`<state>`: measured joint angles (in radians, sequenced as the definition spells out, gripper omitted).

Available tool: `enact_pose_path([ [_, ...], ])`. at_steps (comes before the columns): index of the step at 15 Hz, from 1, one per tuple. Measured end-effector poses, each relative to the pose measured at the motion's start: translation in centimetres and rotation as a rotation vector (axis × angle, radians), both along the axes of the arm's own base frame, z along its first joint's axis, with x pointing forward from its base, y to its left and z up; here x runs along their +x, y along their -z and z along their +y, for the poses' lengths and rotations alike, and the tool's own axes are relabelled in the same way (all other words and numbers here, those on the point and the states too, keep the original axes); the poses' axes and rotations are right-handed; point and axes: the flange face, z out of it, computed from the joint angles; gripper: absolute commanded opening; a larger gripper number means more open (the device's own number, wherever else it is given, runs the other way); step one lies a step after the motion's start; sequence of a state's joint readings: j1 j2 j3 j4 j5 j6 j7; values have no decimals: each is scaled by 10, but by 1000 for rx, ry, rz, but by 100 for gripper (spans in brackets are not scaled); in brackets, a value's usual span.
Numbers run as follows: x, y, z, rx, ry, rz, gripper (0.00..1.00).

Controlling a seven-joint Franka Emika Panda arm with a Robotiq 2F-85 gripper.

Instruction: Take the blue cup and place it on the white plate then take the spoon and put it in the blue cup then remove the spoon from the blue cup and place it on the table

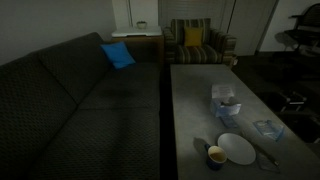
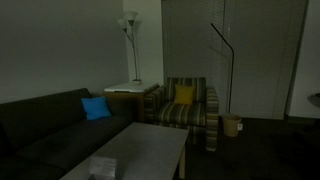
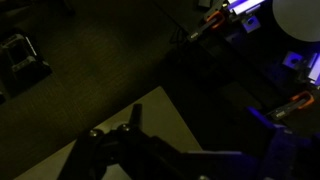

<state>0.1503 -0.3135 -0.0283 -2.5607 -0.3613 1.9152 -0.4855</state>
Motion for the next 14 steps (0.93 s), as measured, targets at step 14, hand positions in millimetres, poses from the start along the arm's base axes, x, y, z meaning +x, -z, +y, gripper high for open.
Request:
enact_pose_path([
  [14,33,27,87,343,59,-295,100],
])
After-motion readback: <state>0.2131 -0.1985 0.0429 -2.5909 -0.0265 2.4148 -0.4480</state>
